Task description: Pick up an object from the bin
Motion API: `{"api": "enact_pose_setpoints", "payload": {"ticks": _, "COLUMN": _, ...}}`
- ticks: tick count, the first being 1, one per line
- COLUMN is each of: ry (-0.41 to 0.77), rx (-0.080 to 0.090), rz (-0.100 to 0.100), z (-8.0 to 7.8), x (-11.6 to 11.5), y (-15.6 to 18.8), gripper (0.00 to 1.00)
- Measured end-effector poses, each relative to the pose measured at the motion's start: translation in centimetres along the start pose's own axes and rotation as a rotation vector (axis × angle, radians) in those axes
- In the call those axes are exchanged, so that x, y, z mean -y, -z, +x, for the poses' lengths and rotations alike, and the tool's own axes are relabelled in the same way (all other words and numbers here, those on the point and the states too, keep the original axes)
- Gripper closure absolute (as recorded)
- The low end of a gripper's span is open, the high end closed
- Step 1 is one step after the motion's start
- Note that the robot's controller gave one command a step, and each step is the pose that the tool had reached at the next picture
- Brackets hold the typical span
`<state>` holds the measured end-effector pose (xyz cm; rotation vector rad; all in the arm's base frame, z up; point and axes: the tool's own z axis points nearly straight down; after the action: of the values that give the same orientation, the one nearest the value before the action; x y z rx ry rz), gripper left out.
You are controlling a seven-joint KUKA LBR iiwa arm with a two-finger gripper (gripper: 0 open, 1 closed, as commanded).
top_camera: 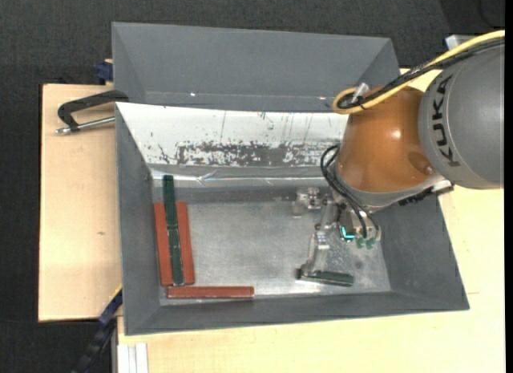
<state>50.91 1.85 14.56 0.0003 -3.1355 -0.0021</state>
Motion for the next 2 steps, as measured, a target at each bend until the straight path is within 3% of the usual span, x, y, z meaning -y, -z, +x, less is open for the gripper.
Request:
{"api": "enact_pose_setpoints", "payload": {"ticks": 1, "ry": 0.0, "rx": 0.007, "rz": 0.0, "z": -0.2, "x": 0.0, "y": 0.3, "gripper": 0.0}}
{"api": "enact_pose_setpoints", "payload": {"ticks": 2, "ry": 0.064, "rx": 0.012, "rz": -0.001, "z": -0.2, "x": 1.6, "y": -1.0, "gripper": 0.0}}
